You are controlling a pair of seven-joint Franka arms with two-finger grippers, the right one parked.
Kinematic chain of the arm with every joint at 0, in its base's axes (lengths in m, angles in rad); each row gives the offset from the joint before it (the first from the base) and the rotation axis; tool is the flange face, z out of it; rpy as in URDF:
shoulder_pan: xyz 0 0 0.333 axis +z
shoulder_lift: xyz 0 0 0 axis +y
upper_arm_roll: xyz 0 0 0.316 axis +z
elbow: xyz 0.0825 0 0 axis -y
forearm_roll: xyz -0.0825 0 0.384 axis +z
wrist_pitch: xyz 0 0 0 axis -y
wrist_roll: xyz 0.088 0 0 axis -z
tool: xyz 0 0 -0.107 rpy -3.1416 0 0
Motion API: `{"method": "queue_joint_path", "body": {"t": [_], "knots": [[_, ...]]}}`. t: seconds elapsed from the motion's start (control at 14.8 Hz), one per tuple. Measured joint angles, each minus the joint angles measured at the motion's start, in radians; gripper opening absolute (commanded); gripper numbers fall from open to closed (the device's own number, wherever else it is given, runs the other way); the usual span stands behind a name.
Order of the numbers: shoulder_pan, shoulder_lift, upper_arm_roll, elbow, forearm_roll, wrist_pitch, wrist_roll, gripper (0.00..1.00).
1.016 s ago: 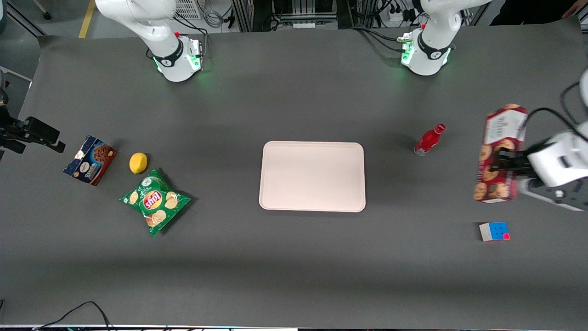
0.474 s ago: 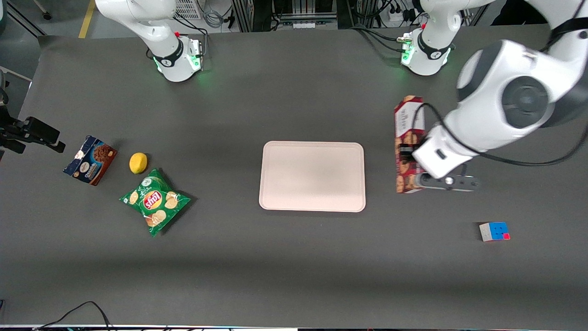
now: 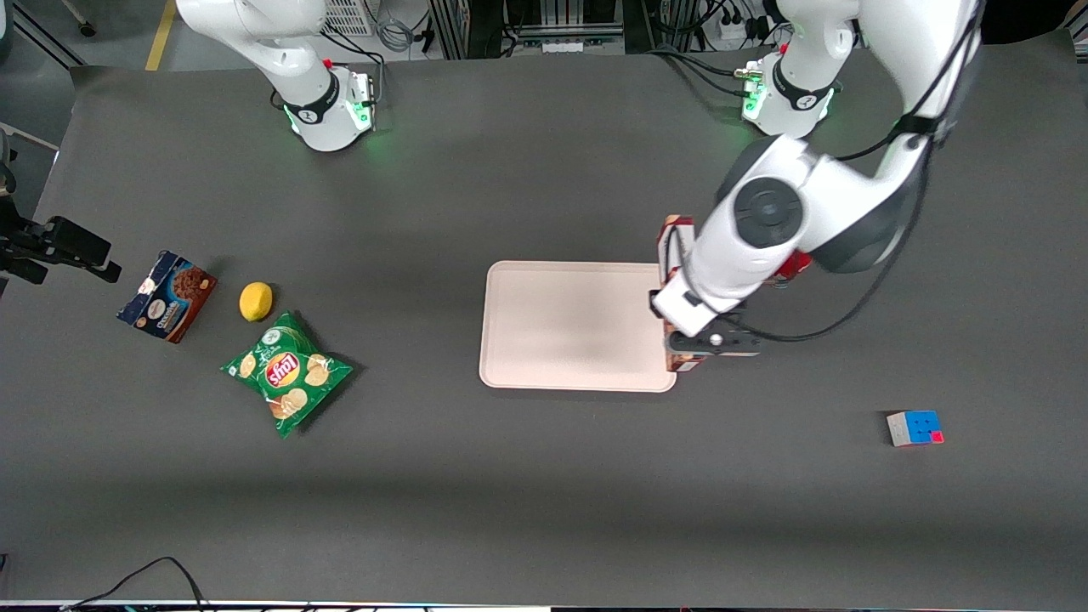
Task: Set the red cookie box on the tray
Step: 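Lift the box and carry it with the left gripper toward the tray, then lower the box onto the tray's edge and open the left gripper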
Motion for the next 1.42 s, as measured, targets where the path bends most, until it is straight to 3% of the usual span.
{"method": "queue_joint_path", "body": {"t": [0.68, 1.35, 1.42], "knots": [[-0.026, 0.193, 0.000, -0.046, 0.147, 0.162, -0.068, 0.10], [-0.026, 0.265, 0.000, -0.050, 0.247, 0.187, -0.147, 0.12], [-0.026, 0.271, 0.000, -0.050, 0.249, 0.192, -0.148, 0.15]]}}
